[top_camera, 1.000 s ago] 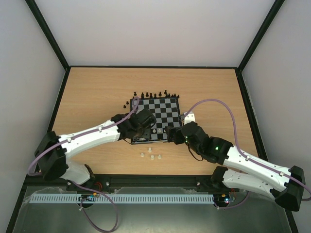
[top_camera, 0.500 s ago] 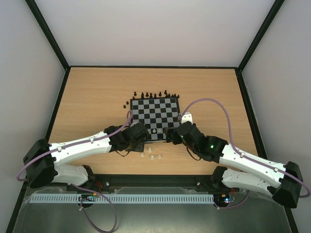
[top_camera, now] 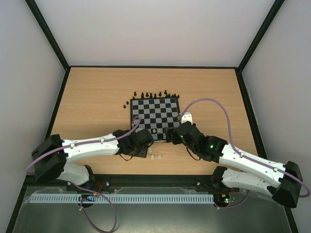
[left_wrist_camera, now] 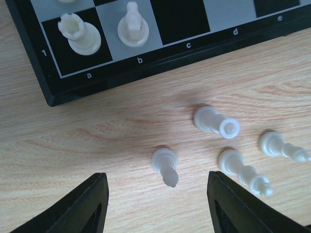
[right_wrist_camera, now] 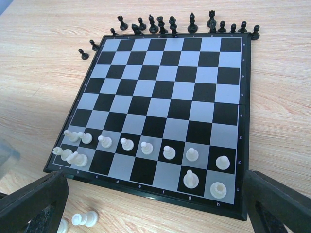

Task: Set up the chess pieces on the board
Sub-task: Pick up the chess piece at the center of the board, then place the chess piece on the chessboard, then pick up the chess piece at the center of the board.

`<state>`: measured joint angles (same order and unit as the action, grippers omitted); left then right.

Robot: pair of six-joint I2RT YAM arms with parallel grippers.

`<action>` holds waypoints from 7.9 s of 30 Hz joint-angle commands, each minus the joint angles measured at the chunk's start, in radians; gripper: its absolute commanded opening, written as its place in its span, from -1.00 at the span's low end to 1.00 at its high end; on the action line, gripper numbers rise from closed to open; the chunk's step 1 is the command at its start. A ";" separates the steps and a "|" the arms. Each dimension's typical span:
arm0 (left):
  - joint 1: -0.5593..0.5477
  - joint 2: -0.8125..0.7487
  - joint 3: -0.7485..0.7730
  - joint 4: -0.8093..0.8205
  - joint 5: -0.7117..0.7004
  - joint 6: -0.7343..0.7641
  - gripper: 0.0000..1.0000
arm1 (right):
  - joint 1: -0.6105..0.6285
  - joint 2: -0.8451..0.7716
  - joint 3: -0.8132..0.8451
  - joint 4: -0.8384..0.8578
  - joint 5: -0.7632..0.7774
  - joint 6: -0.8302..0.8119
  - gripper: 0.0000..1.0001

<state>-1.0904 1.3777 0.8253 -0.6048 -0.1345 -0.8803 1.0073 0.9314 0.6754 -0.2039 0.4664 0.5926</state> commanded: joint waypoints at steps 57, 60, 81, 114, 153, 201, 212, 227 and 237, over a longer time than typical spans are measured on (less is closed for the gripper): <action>0.047 0.194 0.321 -0.156 -0.070 0.139 -0.89 | -0.002 -0.055 -0.007 -0.023 0.046 0.026 0.97; 0.060 0.237 0.368 -0.153 -0.069 0.166 -0.89 | -0.002 -0.057 -0.006 -0.023 0.049 0.026 0.97; 0.142 0.414 0.417 -0.075 -0.024 0.270 -0.89 | -0.001 -0.051 -0.006 -0.020 0.038 0.022 0.97; 0.166 0.424 0.397 -0.082 -0.016 0.282 -0.89 | -0.002 -0.032 -0.004 -0.014 0.023 0.019 0.97; 0.169 0.390 0.347 -0.087 -0.019 0.267 -0.87 | -0.002 -0.024 -0.004 -0.009 0.018 0.019 0.97; 0.143 0.235 0.406 -0.049 -0.020 0.276 0.01 | -0.002 -0.020 -0.003 -0.009 0.017 0.017 0.97; 0.121 -0.005 0.291 -0.004 -0.100 0.303 0.48 | -0.002 0.001 -0.007 0.003 0.012 0.015 0.97; 0.121 -0.232 -0.009 0.333 -0.181 0.314 0.98 | -0.003 0.079 0.001 0.012 0.044 0.007 0.97; 0.122 -0.208 -0.213 0.569 -0.196 0.365 0.98 | -0.003 0.125 0.010 0.010 0.062 0.005 0.97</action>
<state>-0.9684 1.1522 0.6567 -0.1677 -0.3225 -0.5407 1.0073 1.0454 0.6754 -0.2016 0.4988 0.6060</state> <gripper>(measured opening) 0.991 0.986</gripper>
